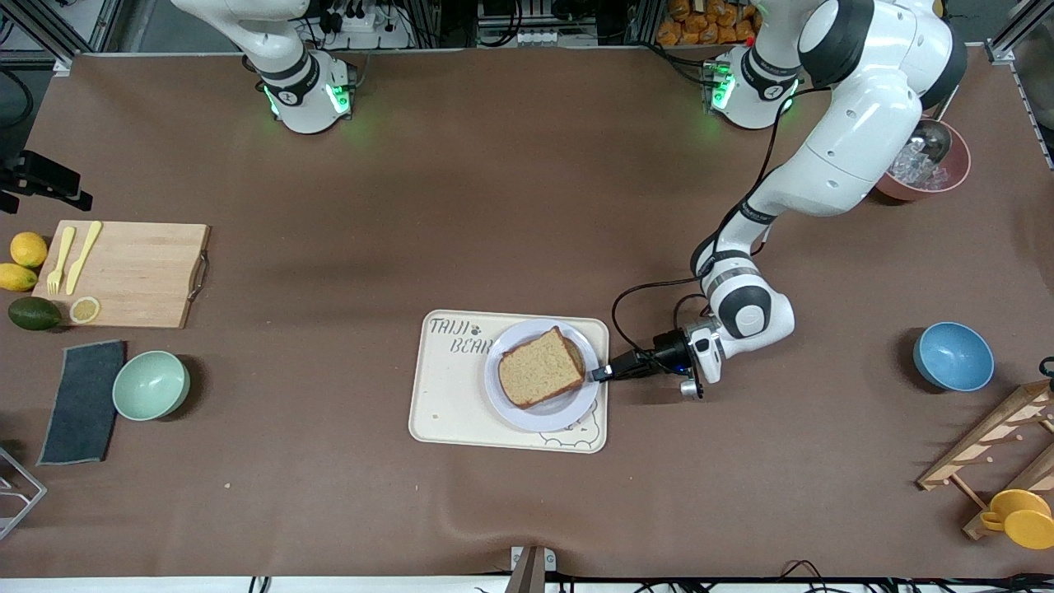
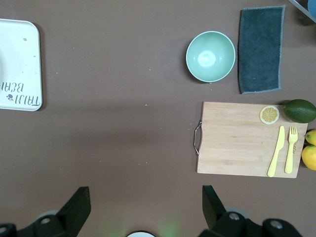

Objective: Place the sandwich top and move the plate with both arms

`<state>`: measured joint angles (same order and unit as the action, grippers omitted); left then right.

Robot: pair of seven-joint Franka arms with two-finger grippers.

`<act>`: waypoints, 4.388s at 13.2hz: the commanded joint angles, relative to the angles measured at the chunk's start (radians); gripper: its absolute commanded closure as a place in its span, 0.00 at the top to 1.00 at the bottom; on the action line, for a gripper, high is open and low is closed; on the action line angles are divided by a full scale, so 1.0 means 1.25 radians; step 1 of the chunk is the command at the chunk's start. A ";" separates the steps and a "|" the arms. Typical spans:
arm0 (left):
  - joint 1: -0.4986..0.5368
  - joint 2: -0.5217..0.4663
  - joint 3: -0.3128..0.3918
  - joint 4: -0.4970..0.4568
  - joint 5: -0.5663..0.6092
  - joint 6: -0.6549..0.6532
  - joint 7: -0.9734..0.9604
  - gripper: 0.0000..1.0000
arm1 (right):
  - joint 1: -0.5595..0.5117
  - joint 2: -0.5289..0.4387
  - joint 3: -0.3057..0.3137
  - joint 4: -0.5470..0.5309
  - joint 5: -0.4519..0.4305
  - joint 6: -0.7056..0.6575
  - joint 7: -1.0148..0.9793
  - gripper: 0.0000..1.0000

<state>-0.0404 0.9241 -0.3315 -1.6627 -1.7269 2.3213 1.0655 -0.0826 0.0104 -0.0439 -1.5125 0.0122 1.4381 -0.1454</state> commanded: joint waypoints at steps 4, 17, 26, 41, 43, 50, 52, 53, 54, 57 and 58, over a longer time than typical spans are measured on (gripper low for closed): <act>0.005 -0.011 0.001 -0.001 -0.014 0.012 -0.040 0.28 | 0.001 -0.002 0.003 0.007 -0.004 -0.008 -0.003 1.00; 0.121 -0.199 0.000 -0.050 0.419 -0.061 -0.405 0.19 | 0.001 -0.002 0.003 0.006 -0.004 -0.009 -0.003 1.00; 0.151 -0.408 -0.002 0.030 0.999 -0.287 -0.883 0.17 | 0.000 -0.002 0.002 0.004 -0.004 -0.012 -0.003 1.00; 0.251 -0.559 0.001 0.162 1.417 -0.603 -0.894 1.00 | 0.006 -0.002 0.004 0.009 -0.005 -0.012 -0.002 1.00; 0.252 -0.580 0.000 0.162 1.454 -0.604 -0.894 1.00 | 0.006 -0.002 0.004 0.009 -0.005 -0.009 0.000 1.00; 0.277 -0.650 0.004 0.164 1.447 -0.616 -0.860 1.00 | 0.007 -0.002 0.004 0.009 -0.006 -0.009 0.000 1.00; 0.246 -0.669 0.048 0.159 1.439 -0.620 -0.859 1.00 | 0.006 -0.002 0.004 0.010 -0.006 -0.008 0.000 1.00; 0.230 -0.673 0.054 0.159 1.439 -0.620 -0.866 1.00 | 0.006 -0.002 0.004 0.010 -0.006 -0.008 0.000 1.00; 0.227 -0.685 0.057 0.156 1.439 -0.629 -0.867 1.00 | 0.006 -0.002 0.004 0.009 -0.006 -0.009 0.000 1.00; 0.177 -0.710 0.099 0.130 1.423 -0.645 -0.881 1.00 | -0.001 -0.002 0.002 0.005 -0.006 -0.010 -0.003 1.00; 0.137 -0.710 0.144 0.130 1.414 -0.645 -0.883 1.00 | 0.000 -0.002 0.002 0.006 -0.006 -0.010 -0.003 1.00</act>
<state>0.2060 0.0749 -0.2380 -1.4641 0.0632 1.5193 -0.0305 -0.0813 0.0104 -0.0402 -1.5116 0.0123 1.4338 -0.1453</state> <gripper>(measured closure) 0.000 0.000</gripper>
